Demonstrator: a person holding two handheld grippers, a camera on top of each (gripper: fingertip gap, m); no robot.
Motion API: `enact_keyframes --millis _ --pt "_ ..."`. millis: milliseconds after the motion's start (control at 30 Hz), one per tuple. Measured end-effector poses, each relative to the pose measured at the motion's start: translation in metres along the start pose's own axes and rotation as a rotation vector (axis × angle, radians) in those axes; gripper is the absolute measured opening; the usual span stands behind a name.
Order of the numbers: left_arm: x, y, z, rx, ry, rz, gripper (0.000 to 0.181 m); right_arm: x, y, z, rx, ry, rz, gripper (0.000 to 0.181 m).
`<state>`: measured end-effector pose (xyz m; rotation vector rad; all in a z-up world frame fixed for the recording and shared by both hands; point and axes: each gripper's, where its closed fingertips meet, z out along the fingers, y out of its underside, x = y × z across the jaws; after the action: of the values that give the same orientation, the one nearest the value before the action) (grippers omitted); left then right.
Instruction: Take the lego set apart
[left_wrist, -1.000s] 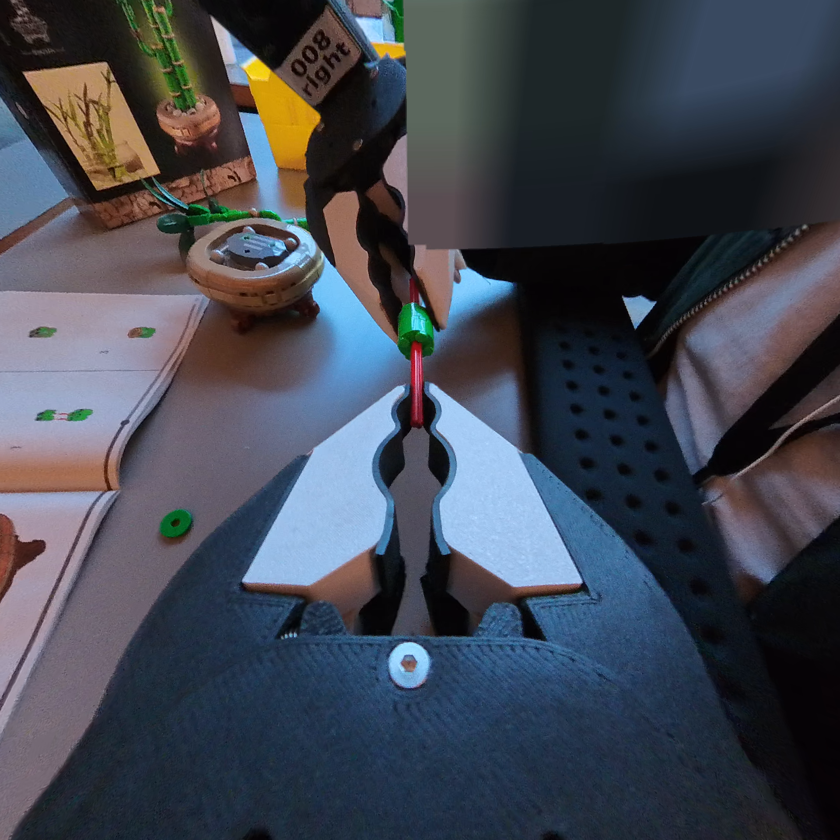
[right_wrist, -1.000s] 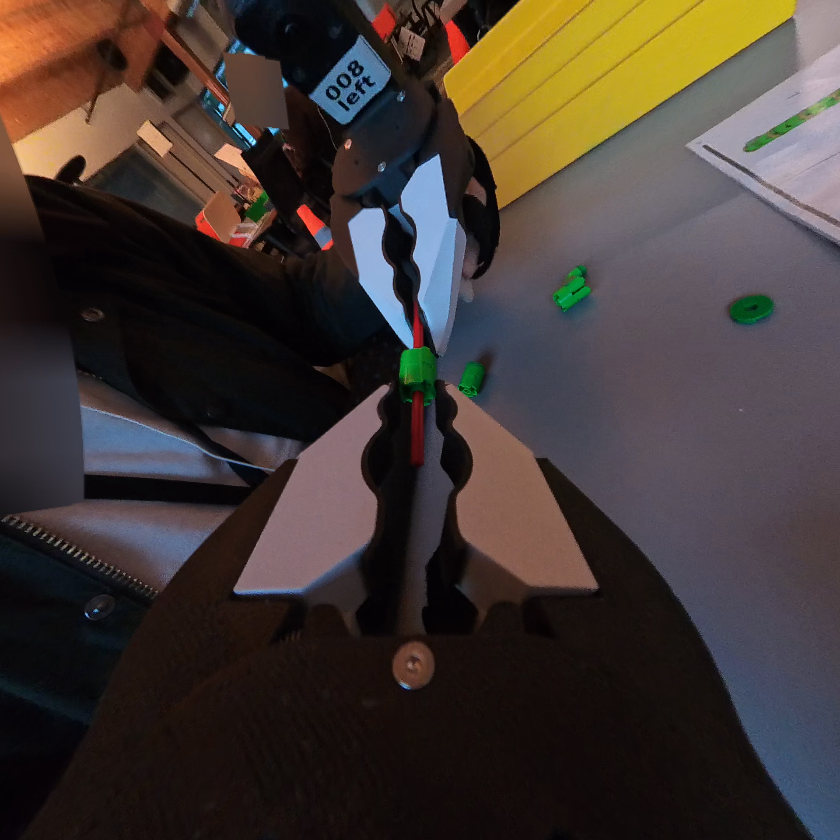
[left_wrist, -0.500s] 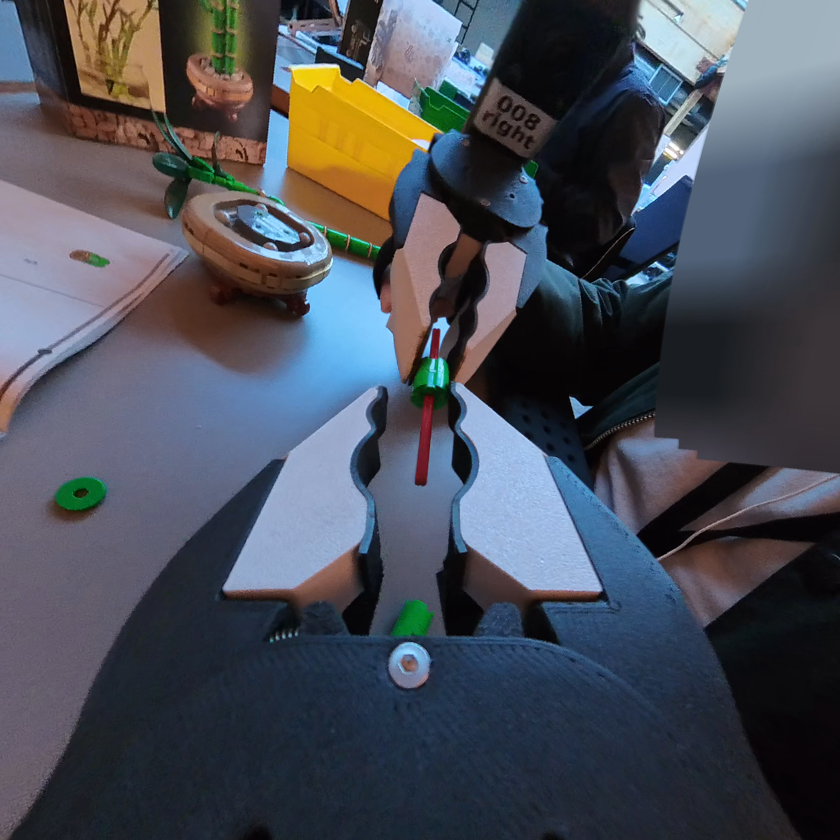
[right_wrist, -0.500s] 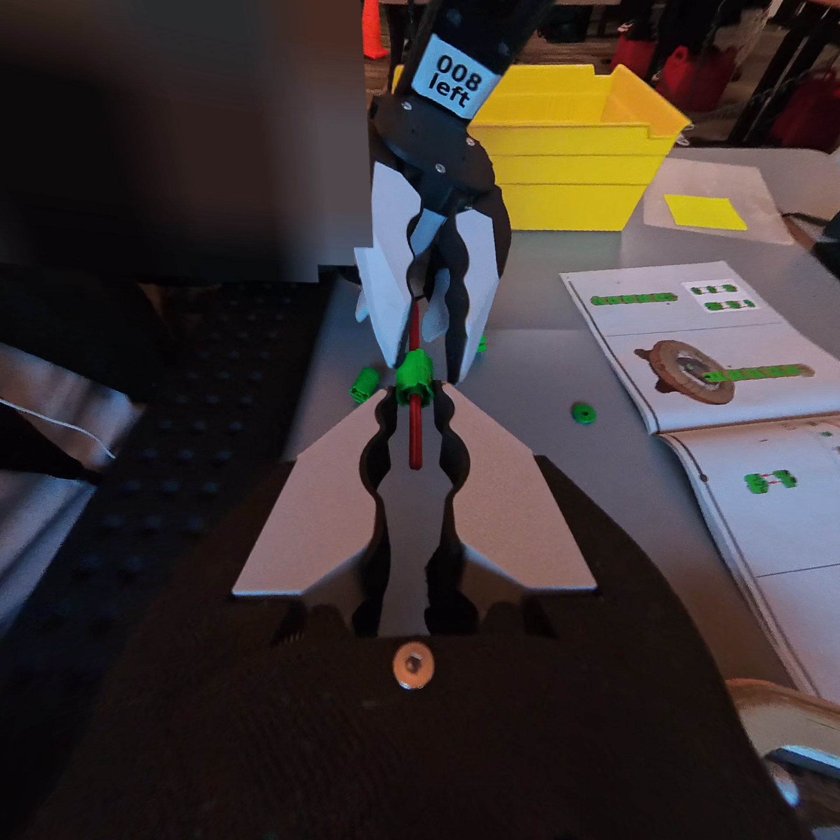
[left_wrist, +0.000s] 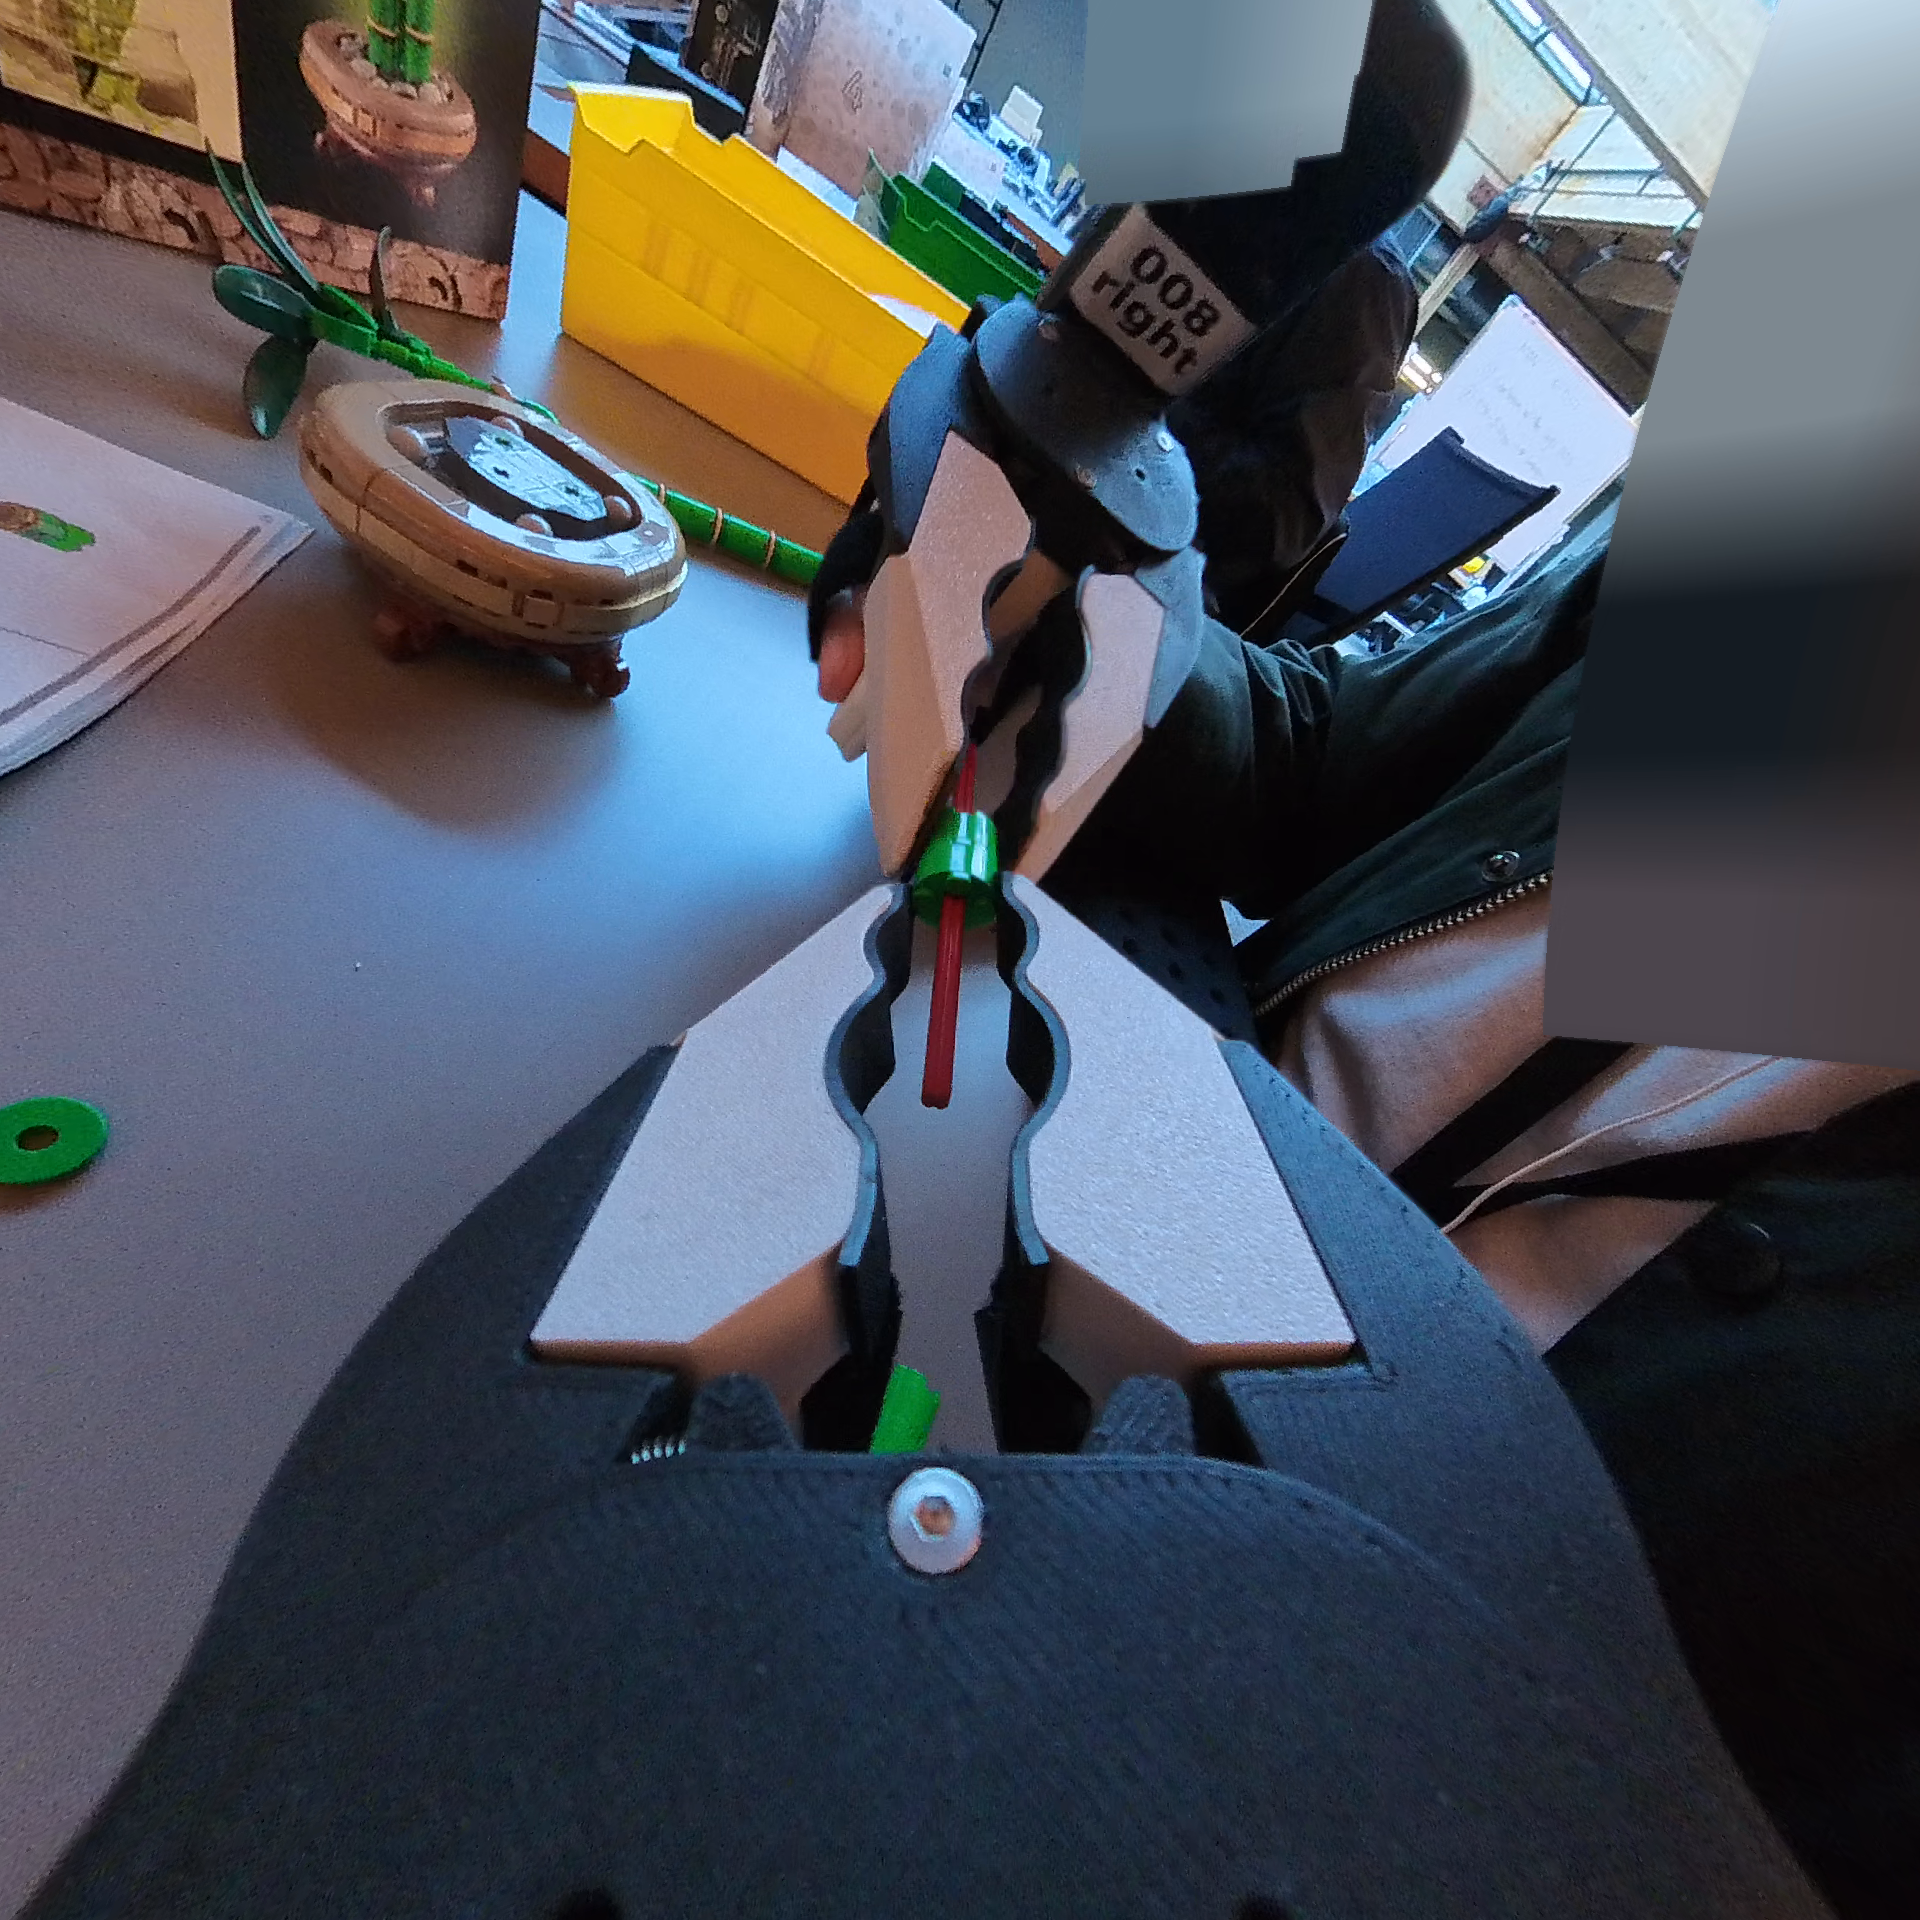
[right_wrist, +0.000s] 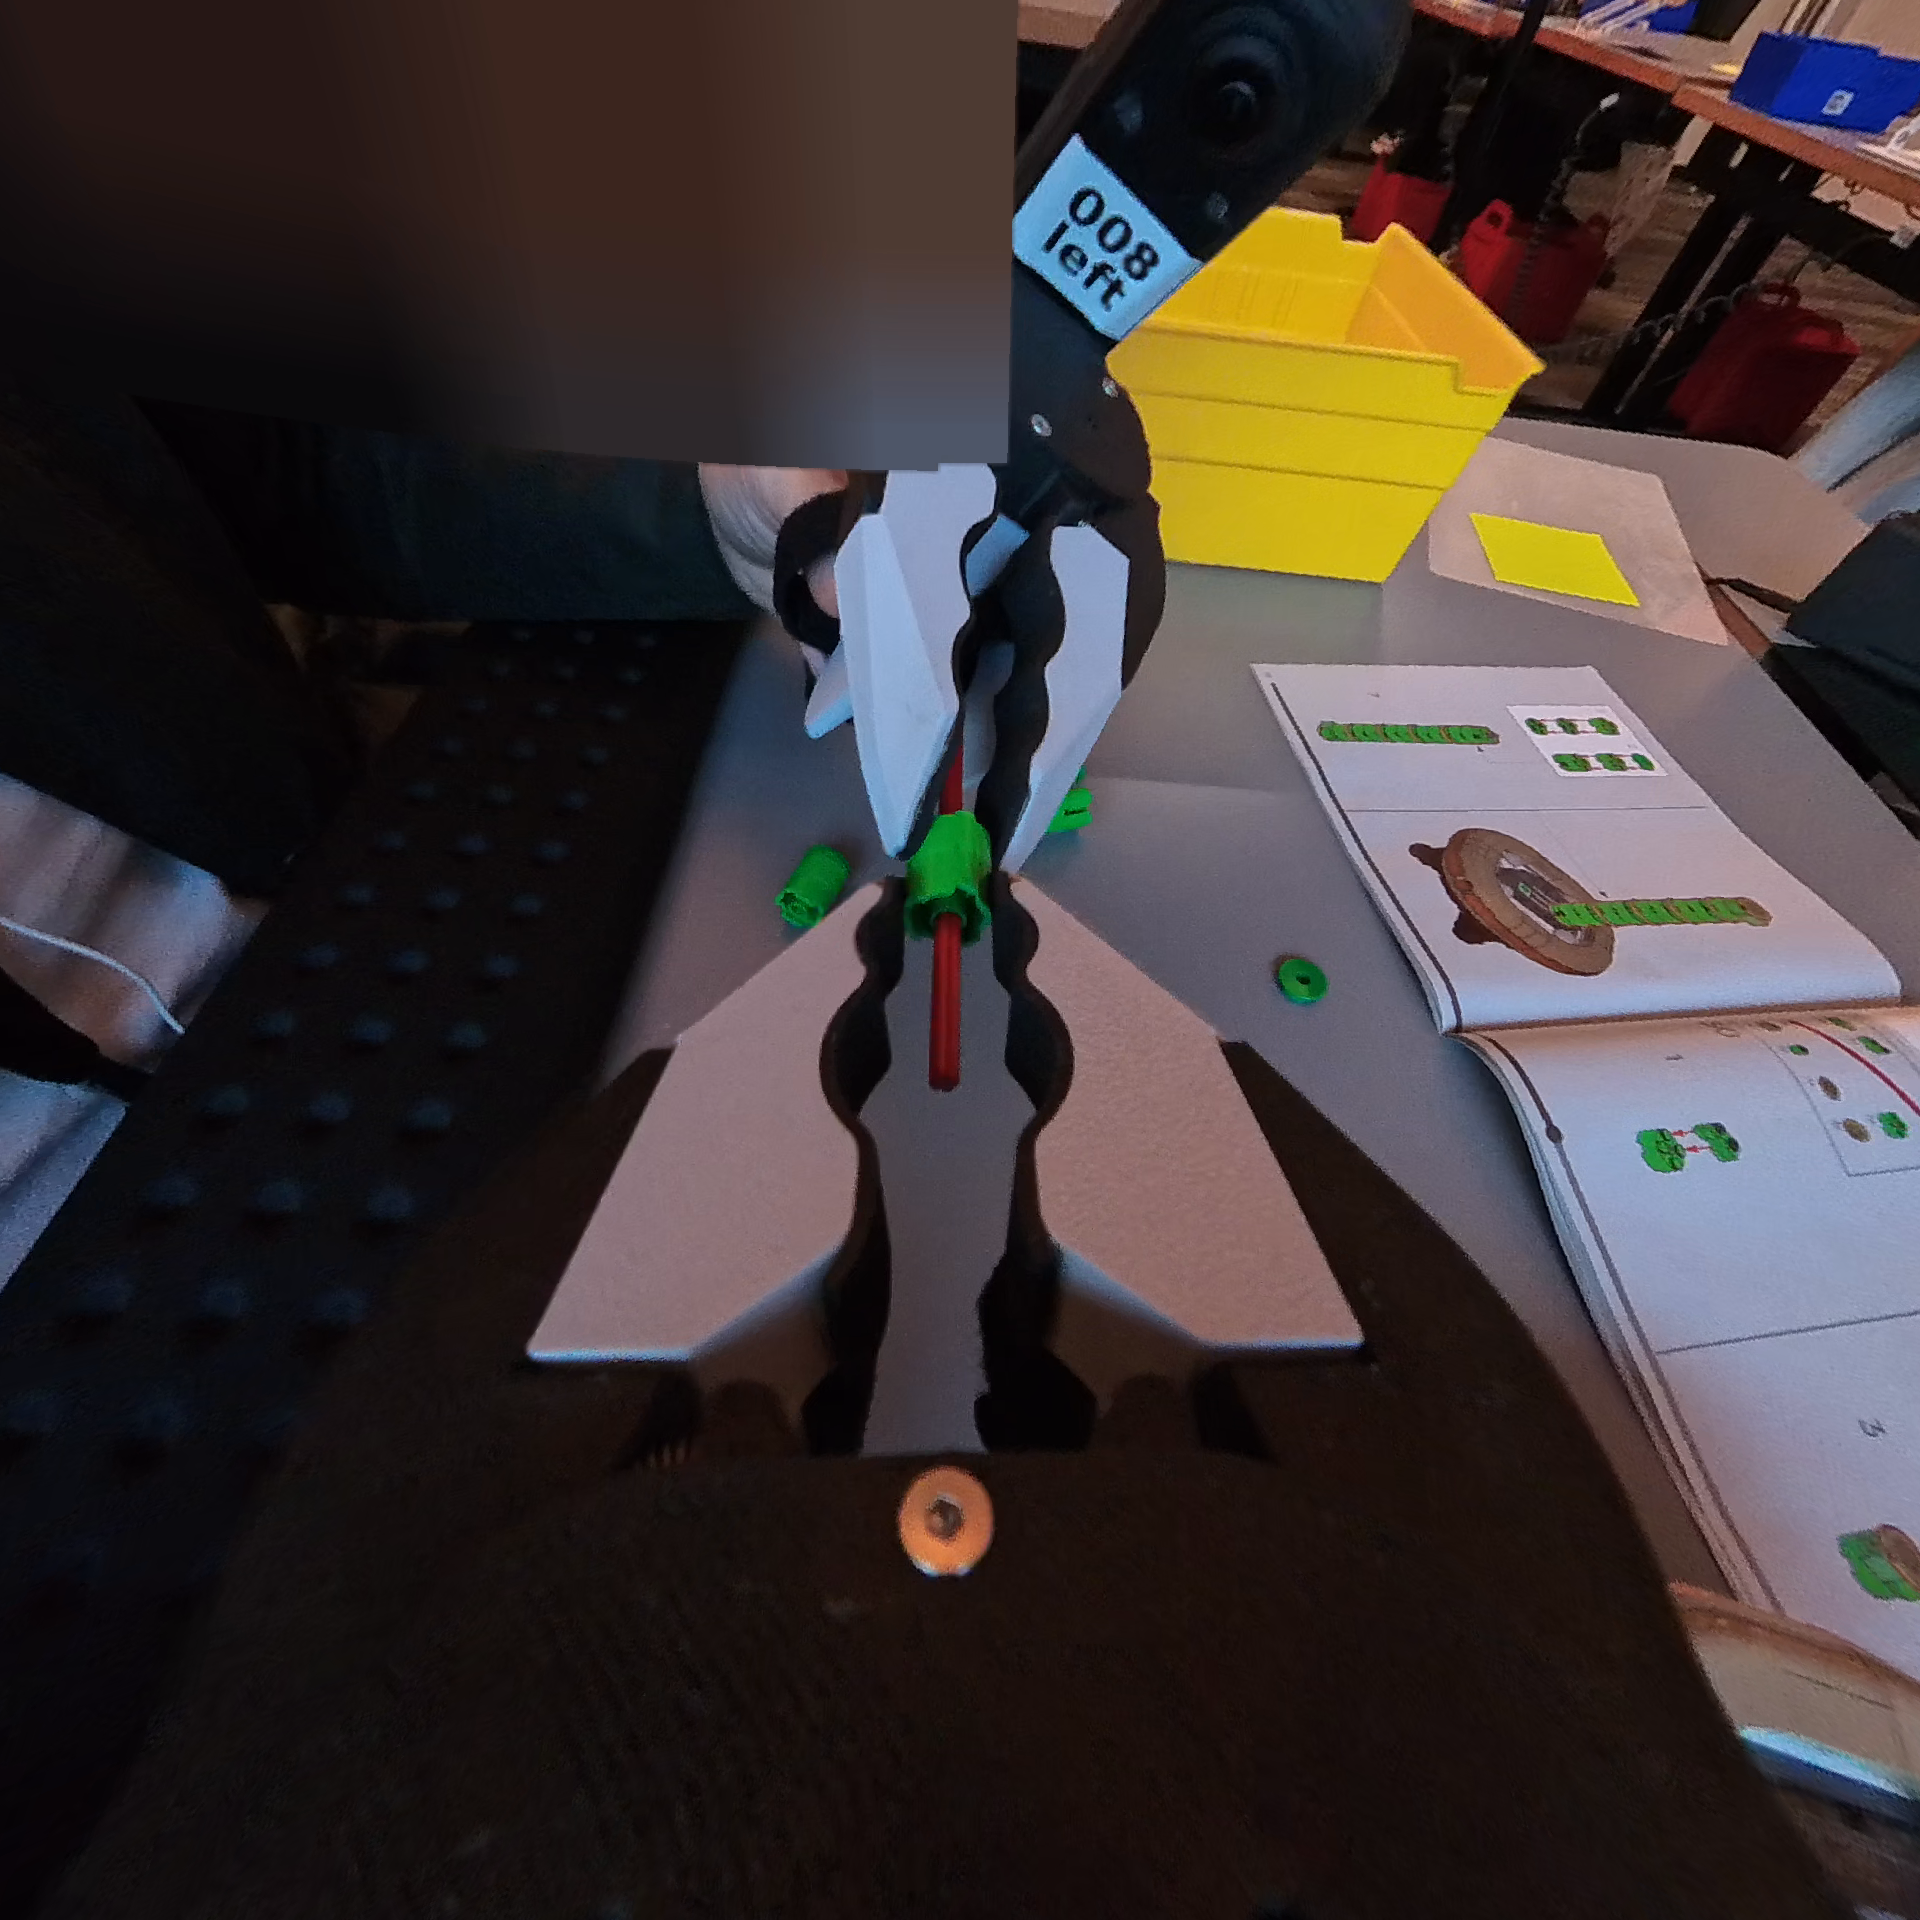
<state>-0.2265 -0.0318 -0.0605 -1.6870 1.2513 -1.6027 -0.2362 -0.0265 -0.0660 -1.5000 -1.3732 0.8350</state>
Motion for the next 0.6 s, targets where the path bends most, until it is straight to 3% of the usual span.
enact_keyframes --millis 600 --pt "-0.0011 -0.0008 -0.0005 0.008 0.001 -0.013 0.014 0.0017 -0.0050 -0.0019 0.008 0.062 -0.097 0.015"
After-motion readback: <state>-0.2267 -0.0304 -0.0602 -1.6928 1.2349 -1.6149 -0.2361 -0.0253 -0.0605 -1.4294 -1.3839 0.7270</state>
